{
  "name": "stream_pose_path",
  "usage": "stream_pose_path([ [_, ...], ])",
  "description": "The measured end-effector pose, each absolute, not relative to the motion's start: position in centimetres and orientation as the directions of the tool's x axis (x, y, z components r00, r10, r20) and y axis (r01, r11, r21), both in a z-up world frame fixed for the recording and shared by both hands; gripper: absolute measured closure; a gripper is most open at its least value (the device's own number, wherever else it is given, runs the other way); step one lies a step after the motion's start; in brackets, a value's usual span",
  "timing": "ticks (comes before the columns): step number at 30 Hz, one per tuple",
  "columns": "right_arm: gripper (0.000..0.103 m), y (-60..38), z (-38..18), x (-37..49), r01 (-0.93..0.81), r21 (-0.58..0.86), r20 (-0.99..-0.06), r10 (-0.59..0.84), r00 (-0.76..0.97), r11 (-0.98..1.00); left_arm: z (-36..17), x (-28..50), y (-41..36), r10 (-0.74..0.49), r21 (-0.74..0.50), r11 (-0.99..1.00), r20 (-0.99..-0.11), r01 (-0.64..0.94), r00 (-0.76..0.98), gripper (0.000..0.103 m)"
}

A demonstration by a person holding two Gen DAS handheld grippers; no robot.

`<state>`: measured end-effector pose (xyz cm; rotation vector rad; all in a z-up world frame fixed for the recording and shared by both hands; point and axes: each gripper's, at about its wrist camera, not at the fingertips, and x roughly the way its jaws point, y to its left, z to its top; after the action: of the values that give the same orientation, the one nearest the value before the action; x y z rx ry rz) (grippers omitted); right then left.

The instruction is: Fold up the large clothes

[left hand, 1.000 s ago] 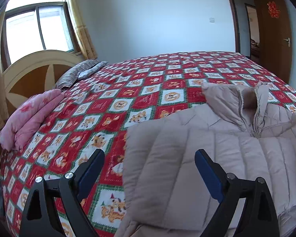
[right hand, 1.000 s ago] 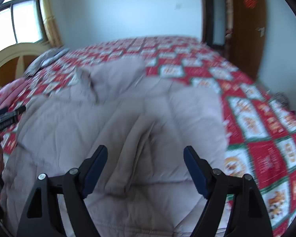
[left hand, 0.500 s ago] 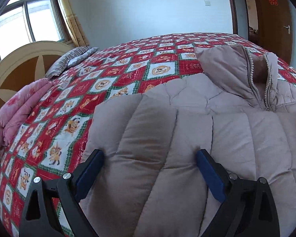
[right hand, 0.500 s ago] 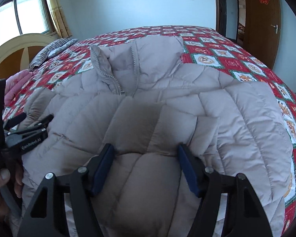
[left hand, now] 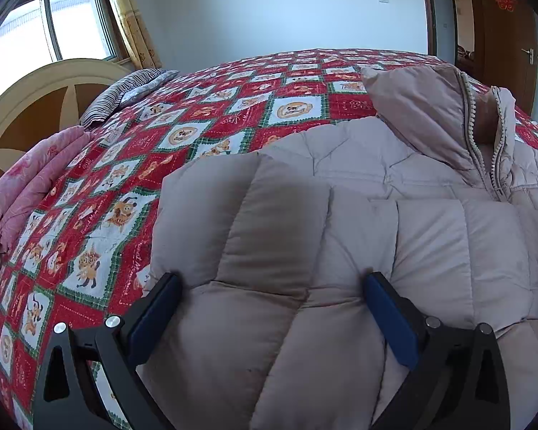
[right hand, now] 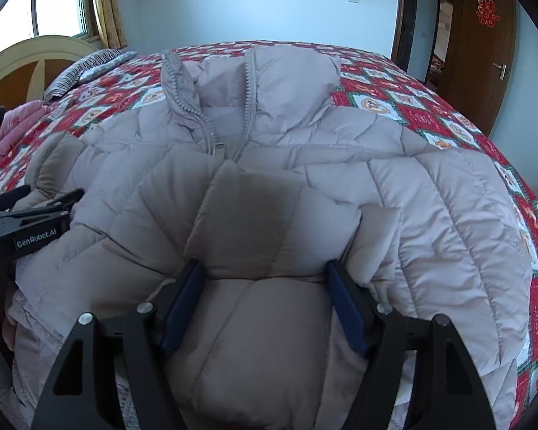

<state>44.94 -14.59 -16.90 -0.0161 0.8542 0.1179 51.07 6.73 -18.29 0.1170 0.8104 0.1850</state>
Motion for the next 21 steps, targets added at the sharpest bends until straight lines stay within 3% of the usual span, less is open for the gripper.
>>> stream_pose_path([
  [21,0.029,-13.3,-17.3,44.8,-0.1,-0.068,-0.753,0.015,0.658,0.993,-18.7,51.3,6.9,0.205,0.168,0.978,-0.719,-0.121,0.664,0.001],
])
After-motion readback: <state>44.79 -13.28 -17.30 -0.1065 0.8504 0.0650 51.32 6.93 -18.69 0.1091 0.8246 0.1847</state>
